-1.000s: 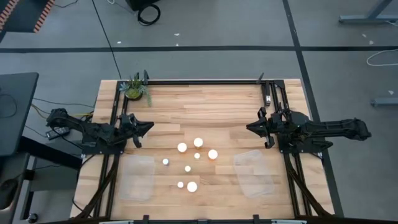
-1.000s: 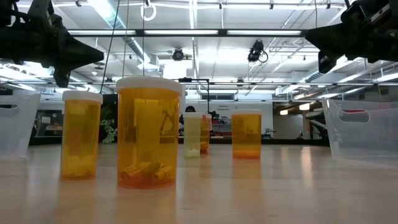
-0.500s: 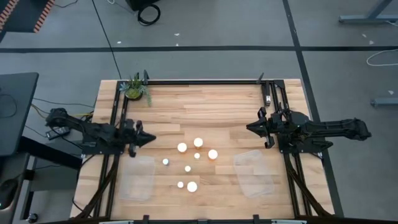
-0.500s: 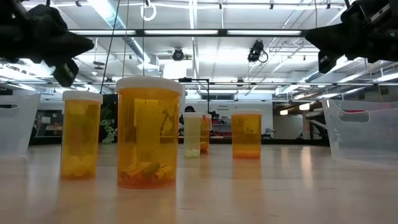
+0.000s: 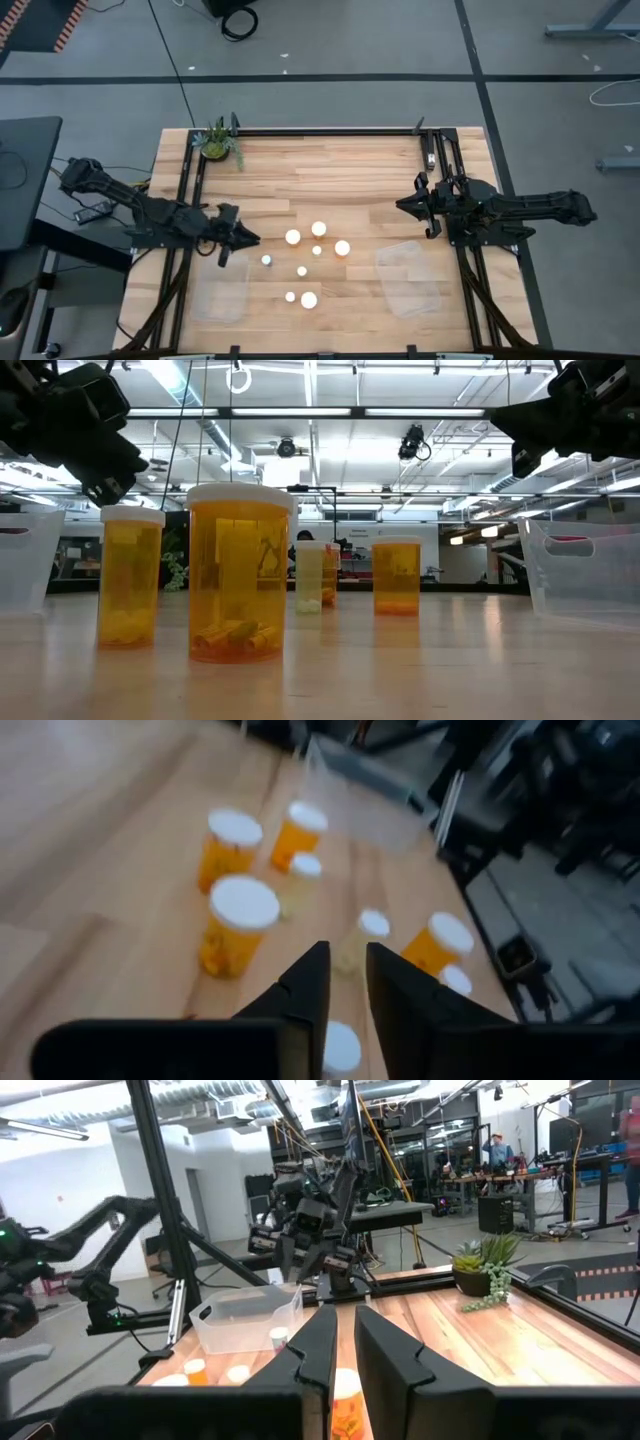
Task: Pick and place medicine bottles into bin by pill shape (circle, oval)
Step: Put the small blue pill bottle into the left transparent bin
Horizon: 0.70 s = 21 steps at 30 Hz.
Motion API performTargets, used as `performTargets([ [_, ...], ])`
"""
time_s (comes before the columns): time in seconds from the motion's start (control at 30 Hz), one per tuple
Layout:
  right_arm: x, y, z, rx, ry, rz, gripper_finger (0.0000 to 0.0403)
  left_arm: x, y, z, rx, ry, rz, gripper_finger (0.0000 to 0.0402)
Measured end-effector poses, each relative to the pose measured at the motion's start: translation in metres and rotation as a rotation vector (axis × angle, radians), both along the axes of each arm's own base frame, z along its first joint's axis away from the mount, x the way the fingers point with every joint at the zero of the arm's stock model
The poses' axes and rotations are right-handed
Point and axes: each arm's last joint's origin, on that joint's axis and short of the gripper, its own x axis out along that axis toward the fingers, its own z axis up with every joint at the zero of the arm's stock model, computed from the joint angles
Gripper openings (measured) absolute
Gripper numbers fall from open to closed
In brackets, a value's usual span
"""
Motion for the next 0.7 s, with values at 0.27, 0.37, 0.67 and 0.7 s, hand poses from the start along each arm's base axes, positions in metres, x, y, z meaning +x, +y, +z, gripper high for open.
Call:
performTargets([
  [0.27, 0.000, 0.000, 0.000, 0.001, 0.000, 0.000, 0.0047, 0.029, -0.024, 0.005, 0.027, 0.238, -0.023, 0.0148],
  [0.37, 0.000, 0.000, 0.000, 0.000, 0.000, 0.000, 0.0047, 0.042, -0.031, 0.009, 0.063, 0.318, -0.024, 0.0169],
  [0.67, 0.000, 0.000, 0.000, 0.000, 0.000, 0.000, 0.0047, 0.079, -0.050, 0.028, 0.101, 0.499, 0.014, 0.0213],
  [0.7, 0.000, 0.000, 0.000, 0.001, 0.001, 0.000, 0.0047, 0.083, -0.052, 0.031, 0.106, 0.510, 0.015, 0.0216],
])
